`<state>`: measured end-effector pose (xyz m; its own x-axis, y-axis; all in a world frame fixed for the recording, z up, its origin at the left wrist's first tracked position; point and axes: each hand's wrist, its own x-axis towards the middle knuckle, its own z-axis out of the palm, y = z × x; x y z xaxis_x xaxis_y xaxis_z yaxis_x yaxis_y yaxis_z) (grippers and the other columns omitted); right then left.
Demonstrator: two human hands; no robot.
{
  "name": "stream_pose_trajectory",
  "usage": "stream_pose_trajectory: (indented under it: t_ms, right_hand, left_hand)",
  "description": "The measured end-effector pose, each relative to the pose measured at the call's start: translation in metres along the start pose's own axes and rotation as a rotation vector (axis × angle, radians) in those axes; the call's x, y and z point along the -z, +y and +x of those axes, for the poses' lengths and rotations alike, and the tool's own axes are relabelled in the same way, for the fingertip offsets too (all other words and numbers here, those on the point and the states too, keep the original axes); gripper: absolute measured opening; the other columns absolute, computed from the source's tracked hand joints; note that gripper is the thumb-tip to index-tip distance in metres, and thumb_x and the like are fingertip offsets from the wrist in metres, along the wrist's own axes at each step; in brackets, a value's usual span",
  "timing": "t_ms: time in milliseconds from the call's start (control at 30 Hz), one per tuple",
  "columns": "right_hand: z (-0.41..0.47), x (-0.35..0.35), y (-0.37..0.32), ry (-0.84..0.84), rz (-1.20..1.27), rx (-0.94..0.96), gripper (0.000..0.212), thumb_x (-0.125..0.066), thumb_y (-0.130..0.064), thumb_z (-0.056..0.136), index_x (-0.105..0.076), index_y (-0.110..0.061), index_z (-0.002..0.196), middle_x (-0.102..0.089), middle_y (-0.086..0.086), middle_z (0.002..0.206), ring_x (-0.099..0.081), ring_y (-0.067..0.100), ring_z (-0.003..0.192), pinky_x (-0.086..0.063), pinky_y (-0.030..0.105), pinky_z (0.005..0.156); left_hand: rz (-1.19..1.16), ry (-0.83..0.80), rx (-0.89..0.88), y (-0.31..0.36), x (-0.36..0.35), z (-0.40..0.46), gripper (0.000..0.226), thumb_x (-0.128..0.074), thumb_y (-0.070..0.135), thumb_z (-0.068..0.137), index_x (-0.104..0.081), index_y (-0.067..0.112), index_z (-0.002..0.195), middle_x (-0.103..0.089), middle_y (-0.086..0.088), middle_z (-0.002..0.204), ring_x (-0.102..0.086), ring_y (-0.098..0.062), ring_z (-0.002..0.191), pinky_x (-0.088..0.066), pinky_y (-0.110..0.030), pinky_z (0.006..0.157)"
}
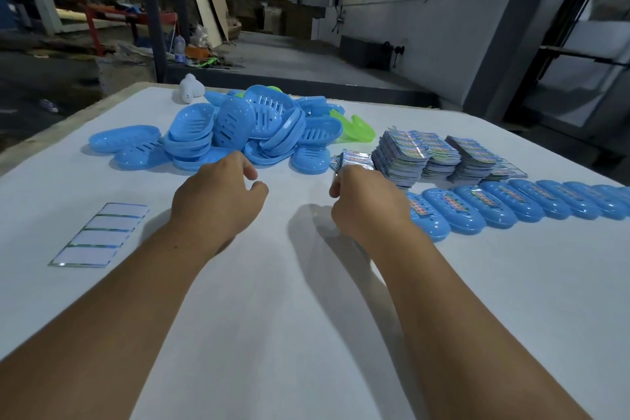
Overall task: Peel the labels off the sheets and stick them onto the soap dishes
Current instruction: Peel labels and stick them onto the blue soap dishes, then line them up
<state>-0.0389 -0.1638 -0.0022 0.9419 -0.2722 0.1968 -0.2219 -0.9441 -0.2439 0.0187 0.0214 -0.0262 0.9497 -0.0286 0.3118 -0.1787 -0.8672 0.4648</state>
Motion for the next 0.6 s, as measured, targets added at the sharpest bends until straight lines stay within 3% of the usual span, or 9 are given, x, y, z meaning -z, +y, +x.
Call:
stream_pose_trajectory:
  t_ms: [267,400,500,600]
  right_hand:
    - [0.005,-0.008,-0.002,0.07,0.08,0.039,0.027,-0.056,-0.013,0.088,-0.066,-0.027,0.11,-0.066,0.002,0.116,-0.061,0.027,0.108,-0.045,0.034,0.077]
    - [0.006,-0.017,-0.011,0.102,0.164,0.163,0.026,-0.056,-0.019,0.09,-0.067,-0.026,0.113,-0.065,0.0,0.112,-0.059,0.025,0.109,-0.05,0.038,0.086]
    - [0.006,-0.023,-0.016,0.106,0.203,0.227,0.025,-0.058,-0.02,0.09,-0.068,-0.027,0.111,-0.066,-0.003,0.106,-0.059,0.022,0.103,-0.05,0.038,0.085]
    - [0.008,-0.026,-0.014,0.113,0.248,0.259,0.023,-0.058,-0.021,0.09,-0.068,-0.027,0.109,-0.063,-0.008,0.098,-0.056,0.017,0.093,-0.046,0.034,0.079]
  left_hand:
    - [0.013,0.029,-0.008,-0.006,-0.002,0.003,0.009,-0.055,0.04,0.091,-0.056,0.031,0.093,-0.064,0.004,0.09,-0.057,-0.022,0.085,-0.042,-0.032,0.071]
    - [0.038,0.082,-0.093,-0.009,-0.004,0.008,0.017,-0.055,0.031,0.093,-0.062,0.024,0.107,-0.062,-0.002,0.106,-0.056,-0.025,0.102,-0.045,-0.036,0.081]
    - [0.152,0.191,-0.119,-0.015,-0.001,0.017,0.026,-0.054,0.024,0.094,-0.063,0.021,0.119,-0.057,-0.007,0.122,-0.049,-0.03,0.114,-0.043,-0.042,0.091]
    - [0.236,0.175,-0.079,-0.025,-0.001,0.026,0.035,-0.052,0.024,0.096,-0.059,0.019,0.13,-0.054,-0.006,0.132,-0.046,-0.031,0.12,-0.04,-0.044,0.096]
